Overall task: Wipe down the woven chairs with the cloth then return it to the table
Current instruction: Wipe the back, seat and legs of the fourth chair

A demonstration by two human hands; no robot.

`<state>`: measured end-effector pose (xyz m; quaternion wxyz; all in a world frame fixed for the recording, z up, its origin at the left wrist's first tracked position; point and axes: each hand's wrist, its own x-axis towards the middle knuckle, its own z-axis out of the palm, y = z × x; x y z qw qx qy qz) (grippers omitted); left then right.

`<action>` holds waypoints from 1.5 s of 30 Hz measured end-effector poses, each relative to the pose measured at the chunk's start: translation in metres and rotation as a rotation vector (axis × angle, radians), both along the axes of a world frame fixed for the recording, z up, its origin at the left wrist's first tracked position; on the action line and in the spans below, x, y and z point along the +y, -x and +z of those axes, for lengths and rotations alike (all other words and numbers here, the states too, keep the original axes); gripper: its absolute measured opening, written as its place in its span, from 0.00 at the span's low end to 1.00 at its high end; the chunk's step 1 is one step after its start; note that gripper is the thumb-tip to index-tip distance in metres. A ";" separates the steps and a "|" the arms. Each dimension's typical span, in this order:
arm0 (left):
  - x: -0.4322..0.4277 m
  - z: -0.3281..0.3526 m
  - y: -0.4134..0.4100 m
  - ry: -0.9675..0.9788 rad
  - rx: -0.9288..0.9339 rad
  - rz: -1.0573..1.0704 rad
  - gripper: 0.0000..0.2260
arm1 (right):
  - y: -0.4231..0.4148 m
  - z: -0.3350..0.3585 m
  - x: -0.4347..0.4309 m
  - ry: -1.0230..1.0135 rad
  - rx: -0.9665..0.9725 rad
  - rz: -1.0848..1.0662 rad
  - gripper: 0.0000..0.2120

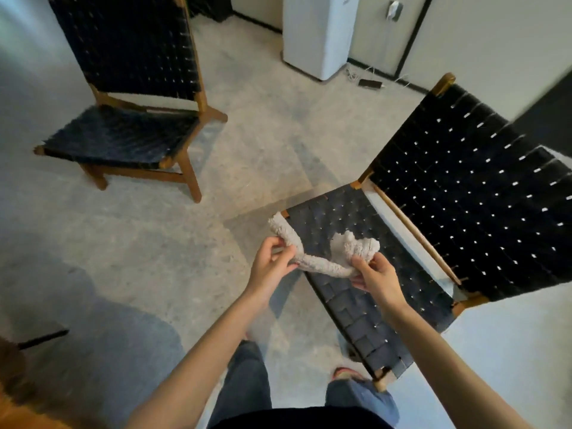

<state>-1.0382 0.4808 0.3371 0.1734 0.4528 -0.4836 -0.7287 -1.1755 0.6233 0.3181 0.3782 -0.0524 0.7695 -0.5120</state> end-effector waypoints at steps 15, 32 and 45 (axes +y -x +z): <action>-0.117 -0.033 0.087 0.064 -0.127 -0.551 0.07 | -0.011 -0.016 -0.055 -0.086 -0.040 -0.741 0.09; -0.143 -0.110 0.183 0.245 -0.242 -1.035 0.07 | 0.009 -0.099 -0.065 -0.126 -0.120 -1.122 0.15; -0.158 -0.279 0.152 0.780 -0.302 -1.296 0.07 | -0.055 -0.250 -0.087 -0.185 -0.212 -1.306 0.07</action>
